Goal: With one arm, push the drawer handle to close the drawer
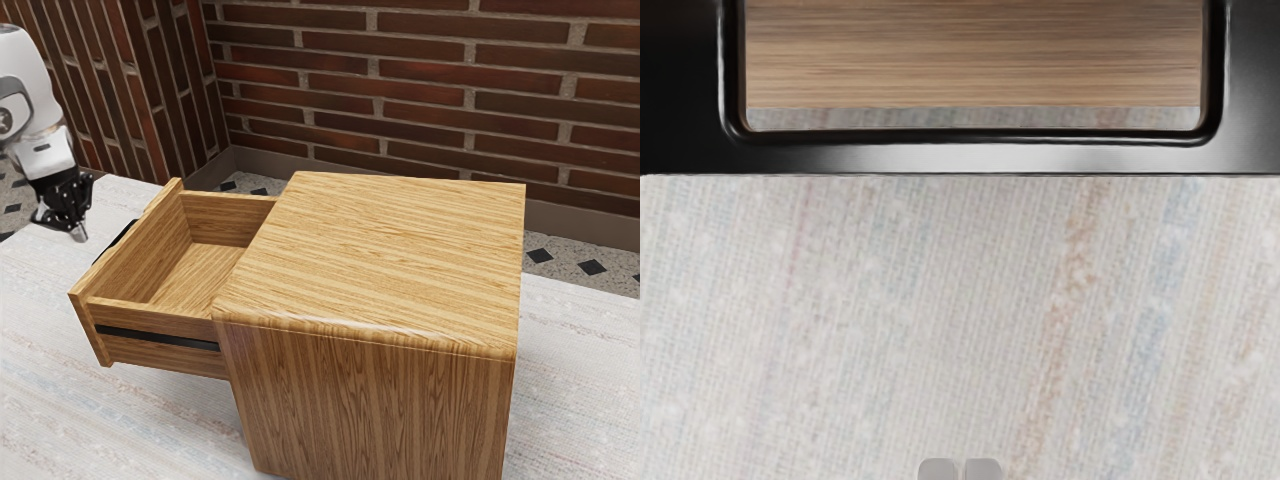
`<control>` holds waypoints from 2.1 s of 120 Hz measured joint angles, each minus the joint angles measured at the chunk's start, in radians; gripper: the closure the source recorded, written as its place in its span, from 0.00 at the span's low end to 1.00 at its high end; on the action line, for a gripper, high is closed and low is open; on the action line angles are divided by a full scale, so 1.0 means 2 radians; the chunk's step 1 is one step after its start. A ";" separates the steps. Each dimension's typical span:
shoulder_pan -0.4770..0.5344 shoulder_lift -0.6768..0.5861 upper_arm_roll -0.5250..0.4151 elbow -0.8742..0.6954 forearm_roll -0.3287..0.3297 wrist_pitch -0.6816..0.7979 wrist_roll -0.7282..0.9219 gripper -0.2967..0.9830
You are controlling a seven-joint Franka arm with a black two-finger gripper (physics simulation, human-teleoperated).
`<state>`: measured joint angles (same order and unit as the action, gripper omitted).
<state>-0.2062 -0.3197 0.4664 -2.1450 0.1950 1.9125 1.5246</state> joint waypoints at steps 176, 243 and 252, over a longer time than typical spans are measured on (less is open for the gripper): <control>-0.023 0.006 -0.051 -0.022 -0.075 0.031 0.025 0.85; -0.022 0.012 -0.080 -0.024 -0.098 0.035 0.021 0.85; -0.022 0.014 -0.088 -0.024 -0.103 0.036 0.021 0.85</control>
<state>-0.2498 -0.2914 0.2900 -2.1926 -0.0108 1.9844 1.5663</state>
